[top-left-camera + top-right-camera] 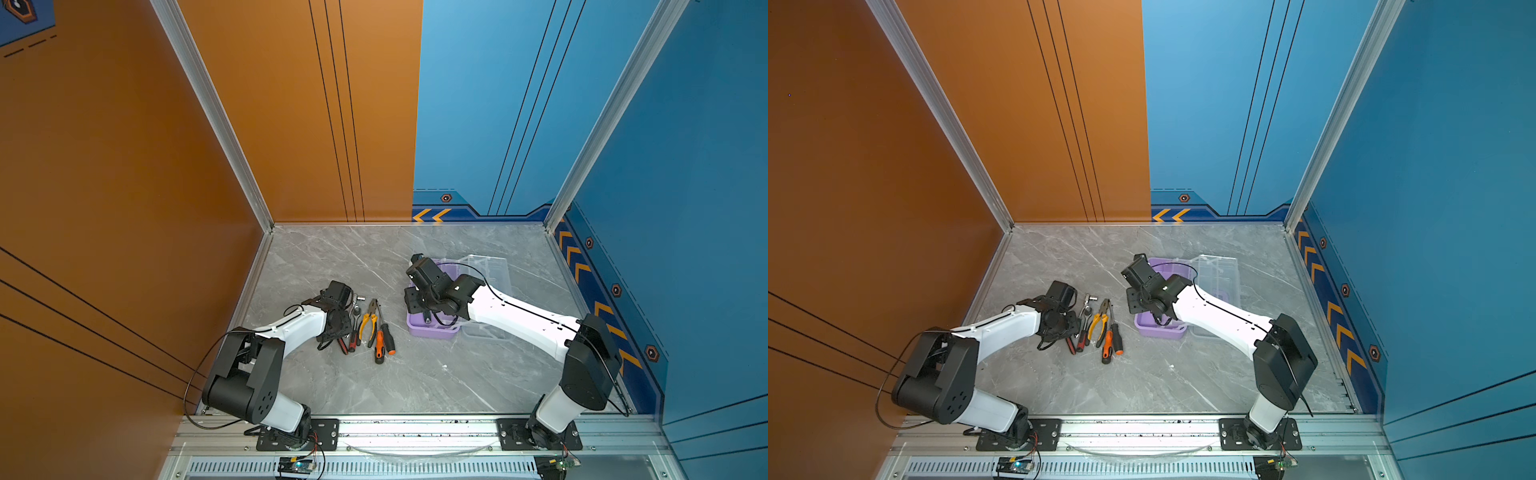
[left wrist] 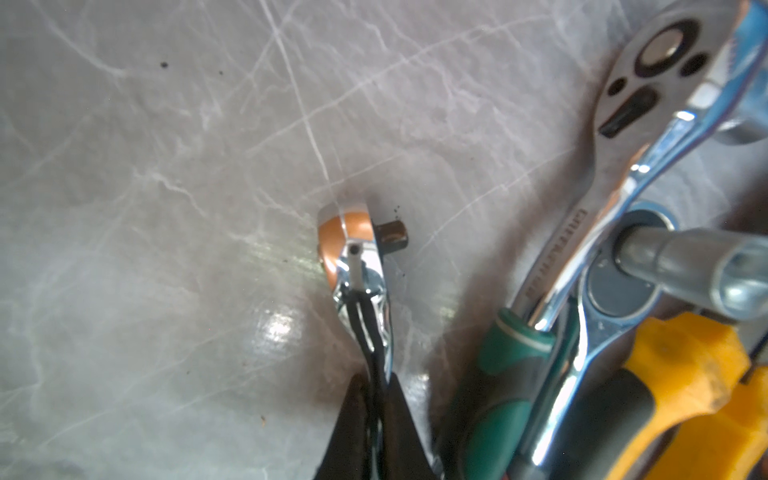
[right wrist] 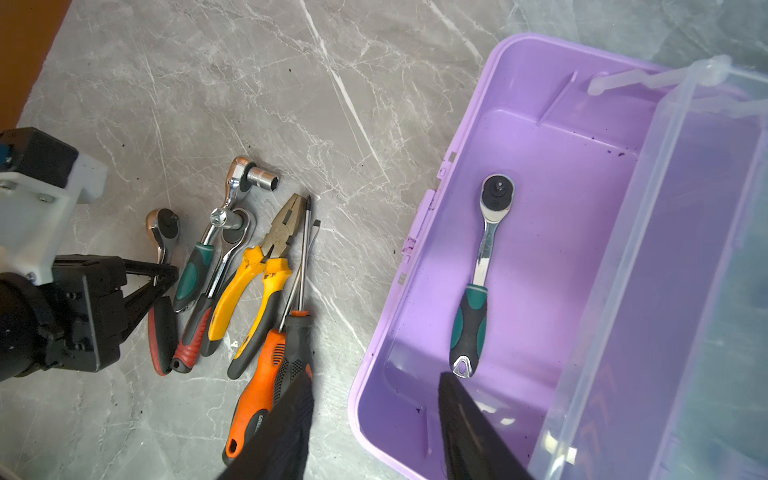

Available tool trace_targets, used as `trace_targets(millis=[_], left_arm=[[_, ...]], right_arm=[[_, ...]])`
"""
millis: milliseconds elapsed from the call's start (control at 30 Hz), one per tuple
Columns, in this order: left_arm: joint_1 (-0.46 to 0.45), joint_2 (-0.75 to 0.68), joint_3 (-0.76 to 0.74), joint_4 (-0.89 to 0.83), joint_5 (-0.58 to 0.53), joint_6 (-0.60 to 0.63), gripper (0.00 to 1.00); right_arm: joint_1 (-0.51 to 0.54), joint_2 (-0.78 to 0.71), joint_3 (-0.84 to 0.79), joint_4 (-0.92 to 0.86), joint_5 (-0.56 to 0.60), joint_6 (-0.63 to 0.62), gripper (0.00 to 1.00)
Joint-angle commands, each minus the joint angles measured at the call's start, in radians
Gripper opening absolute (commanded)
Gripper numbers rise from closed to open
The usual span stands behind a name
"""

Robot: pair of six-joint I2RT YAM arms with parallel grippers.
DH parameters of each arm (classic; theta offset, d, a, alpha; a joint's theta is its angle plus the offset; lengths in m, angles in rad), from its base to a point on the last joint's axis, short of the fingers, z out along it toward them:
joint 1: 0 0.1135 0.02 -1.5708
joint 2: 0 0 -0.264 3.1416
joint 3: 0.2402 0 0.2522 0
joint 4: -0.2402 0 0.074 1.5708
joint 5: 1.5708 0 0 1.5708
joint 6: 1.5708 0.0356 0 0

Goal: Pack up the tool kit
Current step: 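Grasp the copper ratchet head with the left gripper, then carry the copper ratchet over the lilac box and lower it inside with the left gripper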

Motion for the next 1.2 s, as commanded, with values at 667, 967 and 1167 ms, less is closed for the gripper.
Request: trace_targets(millis=[667, 967, 1167], left_arm=[[-0.33, 0.075, 0.637, -0.196, 0.091, 0.094, 0.0], [-0.405, 0.33, 0.856, -0.196, 0.142, 0.124, 0.0], [-0.408, 0.488, 0.962, -0.2, 0.19, 0.113, 0.0]], right_arm=[[-0.392, -0.369, -0.503, 0.883, -0.911, 0.558, 0.49], [-0.45, -0.516, -0.508, 0.582, -0.82, 0.41, 0.49], [-0.493, -0.544, -0.494, 0.376, -0.657, 0.325, 0.48]])
